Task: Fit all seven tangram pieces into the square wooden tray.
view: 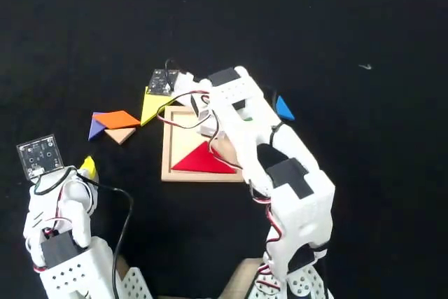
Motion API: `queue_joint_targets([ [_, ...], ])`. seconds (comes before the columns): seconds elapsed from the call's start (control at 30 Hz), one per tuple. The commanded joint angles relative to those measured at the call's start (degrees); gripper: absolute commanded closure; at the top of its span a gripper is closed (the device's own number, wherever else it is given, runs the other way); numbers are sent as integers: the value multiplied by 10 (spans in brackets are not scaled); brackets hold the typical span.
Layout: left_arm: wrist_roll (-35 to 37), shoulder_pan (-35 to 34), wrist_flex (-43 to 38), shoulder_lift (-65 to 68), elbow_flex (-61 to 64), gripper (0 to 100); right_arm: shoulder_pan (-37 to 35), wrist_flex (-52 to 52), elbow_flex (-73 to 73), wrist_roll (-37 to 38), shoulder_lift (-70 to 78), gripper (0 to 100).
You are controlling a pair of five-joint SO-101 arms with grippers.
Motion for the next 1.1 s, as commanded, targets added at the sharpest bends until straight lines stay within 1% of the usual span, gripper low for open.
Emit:
queue_joint_targets([
  [0.0,-2,-4,-20,-5,-5,770,-18,-11,0,5,-5,987],
  [0.5,-2,-5,-24,-5,-4,770,-23,-11,32,6,-9,987],
  [0.63,-2,-5,-24,-5,-4,770,-18,-3,9,3,-25,988],
  [0.73,-2,-5,-25,-5,-4,770,4,35,-23,2,-72,988],
  [0.9,-2,-4,-25,-5,-4,770,26,69,-35,-60,-171,988],
  [1.07,-1,6,-22,-5,-4,770,34,69,42,-104,-259,988],
])
